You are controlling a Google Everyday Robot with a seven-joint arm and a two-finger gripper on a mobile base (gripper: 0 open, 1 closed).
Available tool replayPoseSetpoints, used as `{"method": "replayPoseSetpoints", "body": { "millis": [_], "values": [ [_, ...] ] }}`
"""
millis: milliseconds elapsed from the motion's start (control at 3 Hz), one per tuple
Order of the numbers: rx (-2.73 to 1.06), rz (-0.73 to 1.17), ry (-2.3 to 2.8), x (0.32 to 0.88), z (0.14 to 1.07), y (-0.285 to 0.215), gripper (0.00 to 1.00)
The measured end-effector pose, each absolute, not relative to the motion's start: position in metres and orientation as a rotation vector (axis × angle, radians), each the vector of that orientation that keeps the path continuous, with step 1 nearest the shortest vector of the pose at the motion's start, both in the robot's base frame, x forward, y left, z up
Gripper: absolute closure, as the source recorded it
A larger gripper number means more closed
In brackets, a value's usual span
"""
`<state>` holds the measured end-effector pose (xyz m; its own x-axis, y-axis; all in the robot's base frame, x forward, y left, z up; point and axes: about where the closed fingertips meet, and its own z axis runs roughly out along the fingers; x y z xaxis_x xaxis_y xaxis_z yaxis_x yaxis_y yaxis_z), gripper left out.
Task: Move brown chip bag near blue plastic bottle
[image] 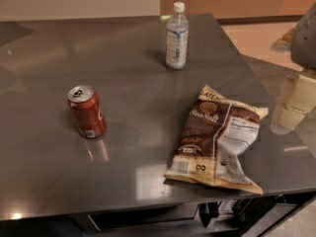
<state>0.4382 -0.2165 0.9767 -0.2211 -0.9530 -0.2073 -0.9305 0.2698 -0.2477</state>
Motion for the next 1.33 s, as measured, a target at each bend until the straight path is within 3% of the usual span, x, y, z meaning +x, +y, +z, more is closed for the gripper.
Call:
{"method": "replayPoseSetpoints", "body": {
  "millis": [1333],
  "values": [
    [-2.059,0.096,1.993,0.465,0.929,-0.177,0.0]
  ]
}}
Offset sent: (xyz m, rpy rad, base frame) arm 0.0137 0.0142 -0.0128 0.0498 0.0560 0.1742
